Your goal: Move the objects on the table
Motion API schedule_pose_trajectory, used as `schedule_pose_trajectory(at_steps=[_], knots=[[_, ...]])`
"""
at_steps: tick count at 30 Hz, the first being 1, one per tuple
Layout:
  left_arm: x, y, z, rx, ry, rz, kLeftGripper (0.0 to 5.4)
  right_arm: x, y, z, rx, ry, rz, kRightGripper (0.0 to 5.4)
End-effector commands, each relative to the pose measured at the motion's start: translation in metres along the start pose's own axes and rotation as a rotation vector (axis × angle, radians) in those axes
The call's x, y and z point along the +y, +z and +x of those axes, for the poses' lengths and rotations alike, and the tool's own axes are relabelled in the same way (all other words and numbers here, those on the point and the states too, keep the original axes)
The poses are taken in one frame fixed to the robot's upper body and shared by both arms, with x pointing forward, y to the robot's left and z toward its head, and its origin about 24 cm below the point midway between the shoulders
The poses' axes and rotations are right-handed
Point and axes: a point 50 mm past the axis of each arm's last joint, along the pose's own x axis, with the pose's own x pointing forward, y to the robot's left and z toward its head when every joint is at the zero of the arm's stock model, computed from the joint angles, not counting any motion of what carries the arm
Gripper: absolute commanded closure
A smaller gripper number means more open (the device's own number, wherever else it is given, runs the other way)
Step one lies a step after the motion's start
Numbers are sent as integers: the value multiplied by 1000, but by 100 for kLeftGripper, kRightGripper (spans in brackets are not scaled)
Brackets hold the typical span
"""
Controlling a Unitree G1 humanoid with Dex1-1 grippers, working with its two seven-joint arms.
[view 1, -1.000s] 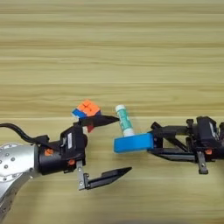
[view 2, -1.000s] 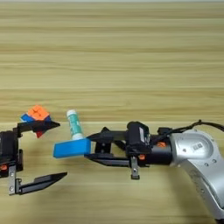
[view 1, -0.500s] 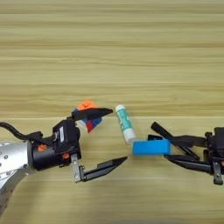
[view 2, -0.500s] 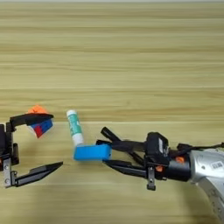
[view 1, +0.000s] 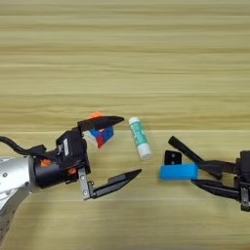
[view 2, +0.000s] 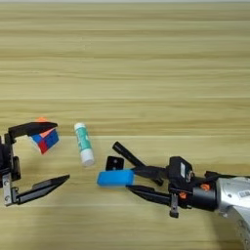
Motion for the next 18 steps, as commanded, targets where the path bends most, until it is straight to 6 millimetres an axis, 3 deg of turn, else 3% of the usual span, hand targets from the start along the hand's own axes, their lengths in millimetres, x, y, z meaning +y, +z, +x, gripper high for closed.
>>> schedule_pose_trajectory(at_steps=[1, 18], knots=[[2, 4, 0, -10, 7, 17, 0, 2, -8, 0, 34, 24, 15, 398], [3, 3, -4, 9, 15, 21, 0, 5, -31, 6, 86, 39, 73, 398]])
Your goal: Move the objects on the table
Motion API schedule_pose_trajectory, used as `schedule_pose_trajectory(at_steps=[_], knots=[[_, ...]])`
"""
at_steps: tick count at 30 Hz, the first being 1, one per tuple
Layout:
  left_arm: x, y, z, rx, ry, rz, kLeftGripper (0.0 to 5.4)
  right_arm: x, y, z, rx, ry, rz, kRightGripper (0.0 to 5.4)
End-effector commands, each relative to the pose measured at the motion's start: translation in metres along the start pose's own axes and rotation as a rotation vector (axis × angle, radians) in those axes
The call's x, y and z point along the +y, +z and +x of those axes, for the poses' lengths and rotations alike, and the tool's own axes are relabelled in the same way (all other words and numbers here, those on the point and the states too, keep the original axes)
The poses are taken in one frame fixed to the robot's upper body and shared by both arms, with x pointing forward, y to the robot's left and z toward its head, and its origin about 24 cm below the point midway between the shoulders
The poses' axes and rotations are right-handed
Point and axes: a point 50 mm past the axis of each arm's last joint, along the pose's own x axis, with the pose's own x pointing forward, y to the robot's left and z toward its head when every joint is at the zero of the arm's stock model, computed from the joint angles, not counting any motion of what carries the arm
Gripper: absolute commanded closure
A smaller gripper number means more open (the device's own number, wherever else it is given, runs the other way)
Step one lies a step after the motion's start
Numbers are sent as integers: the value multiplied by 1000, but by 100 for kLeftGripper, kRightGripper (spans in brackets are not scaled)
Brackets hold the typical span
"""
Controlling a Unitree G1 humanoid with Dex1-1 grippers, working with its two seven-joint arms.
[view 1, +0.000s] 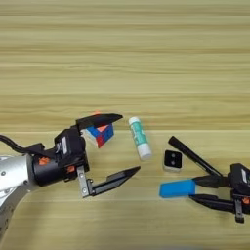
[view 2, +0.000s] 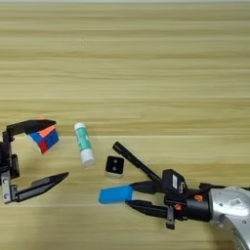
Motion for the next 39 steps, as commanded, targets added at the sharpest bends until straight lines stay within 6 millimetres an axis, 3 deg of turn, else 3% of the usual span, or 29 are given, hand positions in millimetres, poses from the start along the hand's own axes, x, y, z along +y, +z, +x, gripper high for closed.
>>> schedule_pose_trajectory(at_steps=[1, 17, 34, 39], knots=[[1, 2, -3, 5, 2, 12, 0, -2, -2, 2, 12, 7, -6, 398], [4, 1, -6, 15, 8, 21, 0, -9, -21, 3, 65, -9, 29, 398], [6, -2, -8, 29, -7, 37, 0, -7, -28, 7, 99, 10, 22, 398], [7, -2, -7, 28, -9, 40, 0, -7, -27, 7, 96, 8, 23, 337]])
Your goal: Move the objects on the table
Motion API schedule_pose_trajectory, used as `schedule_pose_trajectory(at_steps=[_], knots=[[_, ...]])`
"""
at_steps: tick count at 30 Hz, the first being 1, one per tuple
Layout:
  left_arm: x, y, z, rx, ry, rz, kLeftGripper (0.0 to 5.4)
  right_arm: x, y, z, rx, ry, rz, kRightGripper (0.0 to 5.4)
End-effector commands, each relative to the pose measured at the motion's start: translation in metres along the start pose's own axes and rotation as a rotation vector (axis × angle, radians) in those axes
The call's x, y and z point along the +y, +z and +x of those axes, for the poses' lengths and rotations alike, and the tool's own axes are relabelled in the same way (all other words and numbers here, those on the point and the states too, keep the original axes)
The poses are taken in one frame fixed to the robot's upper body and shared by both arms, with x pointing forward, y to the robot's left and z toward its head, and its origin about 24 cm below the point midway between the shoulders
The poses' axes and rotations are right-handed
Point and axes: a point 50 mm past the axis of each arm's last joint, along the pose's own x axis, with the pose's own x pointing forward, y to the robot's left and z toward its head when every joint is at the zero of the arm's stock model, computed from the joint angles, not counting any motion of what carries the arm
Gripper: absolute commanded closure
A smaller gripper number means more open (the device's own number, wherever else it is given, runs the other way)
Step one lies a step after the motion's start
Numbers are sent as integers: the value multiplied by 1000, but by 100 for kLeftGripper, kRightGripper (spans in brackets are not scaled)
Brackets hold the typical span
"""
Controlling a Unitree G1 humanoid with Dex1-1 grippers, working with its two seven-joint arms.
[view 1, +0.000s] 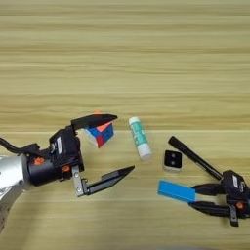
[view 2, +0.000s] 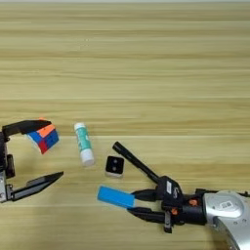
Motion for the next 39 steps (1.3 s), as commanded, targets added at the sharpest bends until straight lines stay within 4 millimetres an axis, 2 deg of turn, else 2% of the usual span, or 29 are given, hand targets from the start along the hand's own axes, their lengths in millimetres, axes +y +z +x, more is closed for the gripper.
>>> schedule_pose_trajectory(at_steps=[1, 10, 31, 39], knots=[[4, 3, 0, 13, -13, 32, 0, -2, 3, 1, 5, -3, -18, 329], [5, 2, 0, 4, -9, 34, 0, -3, 12, 2, -60, 5, -4, 243], [6, 2, 0, 1, -4, 39, 0, -9, 42, 0, -194, -17, -27, 4], [8, 1, 1, 4, 3, 40, 0, -11, 55, 1, -238, -47, -54, 1]])
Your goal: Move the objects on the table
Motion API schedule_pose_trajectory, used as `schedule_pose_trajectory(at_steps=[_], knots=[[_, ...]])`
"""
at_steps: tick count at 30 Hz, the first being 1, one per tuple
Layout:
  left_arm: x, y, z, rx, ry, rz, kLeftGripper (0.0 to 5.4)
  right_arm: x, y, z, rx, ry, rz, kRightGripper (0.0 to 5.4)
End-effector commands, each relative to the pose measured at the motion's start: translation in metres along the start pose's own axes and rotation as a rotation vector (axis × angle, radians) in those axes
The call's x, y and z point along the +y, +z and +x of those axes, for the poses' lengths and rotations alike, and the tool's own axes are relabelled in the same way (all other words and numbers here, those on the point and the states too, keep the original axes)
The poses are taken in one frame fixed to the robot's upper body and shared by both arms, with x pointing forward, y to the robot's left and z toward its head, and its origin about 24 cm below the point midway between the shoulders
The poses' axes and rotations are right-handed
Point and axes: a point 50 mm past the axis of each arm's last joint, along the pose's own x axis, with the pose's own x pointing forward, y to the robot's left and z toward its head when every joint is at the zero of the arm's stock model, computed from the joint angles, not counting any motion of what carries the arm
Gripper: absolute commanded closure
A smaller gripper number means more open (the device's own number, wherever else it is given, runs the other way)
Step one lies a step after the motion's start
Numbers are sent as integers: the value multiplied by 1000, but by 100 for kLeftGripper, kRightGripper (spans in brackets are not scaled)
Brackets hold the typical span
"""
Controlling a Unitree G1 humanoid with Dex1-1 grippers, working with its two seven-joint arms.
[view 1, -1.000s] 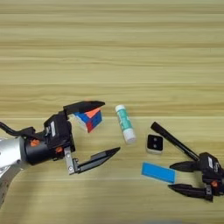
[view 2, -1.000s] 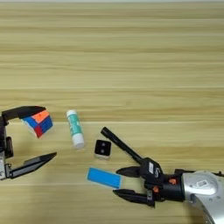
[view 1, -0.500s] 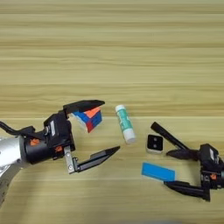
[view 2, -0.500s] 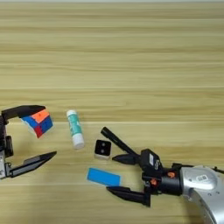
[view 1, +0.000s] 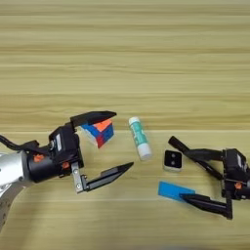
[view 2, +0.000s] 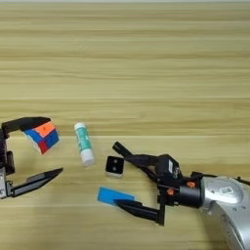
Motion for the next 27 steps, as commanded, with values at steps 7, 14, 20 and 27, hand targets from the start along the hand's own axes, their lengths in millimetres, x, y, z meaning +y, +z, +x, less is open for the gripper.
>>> schedule_pose_trajectory(at_steps=[7, 14, 20, 27], knots=[[3, -2, 1, 16, 4, 21, 0, -8, 27, 4, -76, -48, -74, 1], [5, -6, 0, 27, 29, 21, 0, -11, 43, 5, -136, -81, -114, 1], [9, -11, 1, 35, 78, 19, 0, -15, 55, 6, -188, -119, -131, 1], [17, -17, 3, 38, 140, 28, 0, -23, 67, 8, -240, -156, -157, 1]])
